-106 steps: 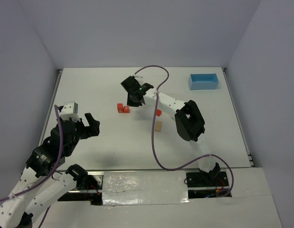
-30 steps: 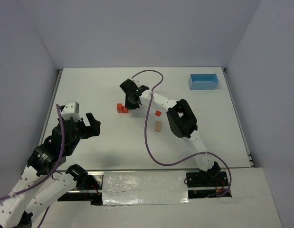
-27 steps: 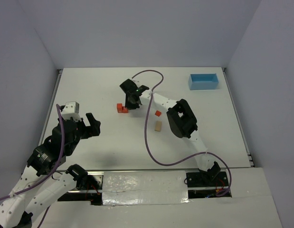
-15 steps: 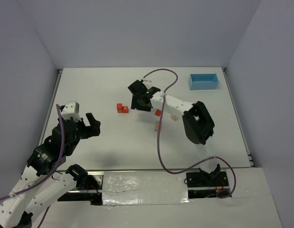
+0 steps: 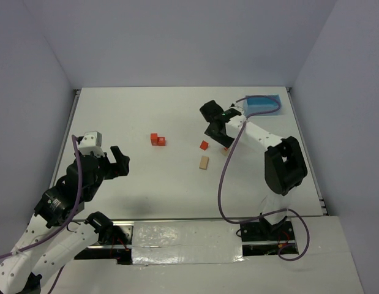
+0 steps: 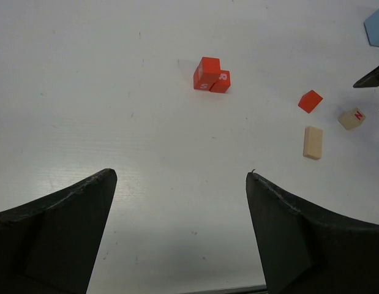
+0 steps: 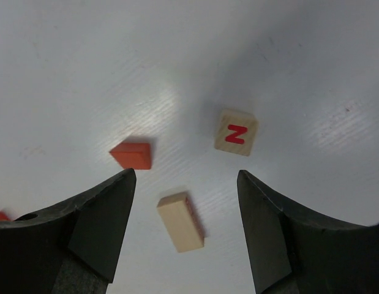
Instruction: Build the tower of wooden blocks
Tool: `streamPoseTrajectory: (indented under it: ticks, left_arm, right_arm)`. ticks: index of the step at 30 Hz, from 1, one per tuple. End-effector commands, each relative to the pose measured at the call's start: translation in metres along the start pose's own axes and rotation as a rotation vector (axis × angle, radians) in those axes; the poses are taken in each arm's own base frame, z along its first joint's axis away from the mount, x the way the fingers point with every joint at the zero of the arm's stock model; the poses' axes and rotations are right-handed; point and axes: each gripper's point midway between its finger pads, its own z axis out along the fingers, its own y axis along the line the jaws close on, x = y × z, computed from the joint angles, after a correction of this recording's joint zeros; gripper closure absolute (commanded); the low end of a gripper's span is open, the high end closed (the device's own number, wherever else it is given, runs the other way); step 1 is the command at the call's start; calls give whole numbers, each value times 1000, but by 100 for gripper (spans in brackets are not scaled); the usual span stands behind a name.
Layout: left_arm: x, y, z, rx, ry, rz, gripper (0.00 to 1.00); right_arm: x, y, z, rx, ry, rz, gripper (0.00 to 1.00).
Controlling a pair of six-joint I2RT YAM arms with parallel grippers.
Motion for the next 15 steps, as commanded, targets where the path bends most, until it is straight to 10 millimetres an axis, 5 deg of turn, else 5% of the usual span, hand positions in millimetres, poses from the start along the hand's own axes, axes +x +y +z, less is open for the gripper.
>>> streamPoseTrajectory:
  ticks: [1, 15]
  left_arm:
    - [-9, -2, -1, 8, -35, -15, 1]
    - [-6, -6, 2, 13, -17, -2, 1]
  right_arm:
    - [6, -22, 10, 109, -15, 46, 26]
    - [9, -33, 41, 116, 11, 51, 32]
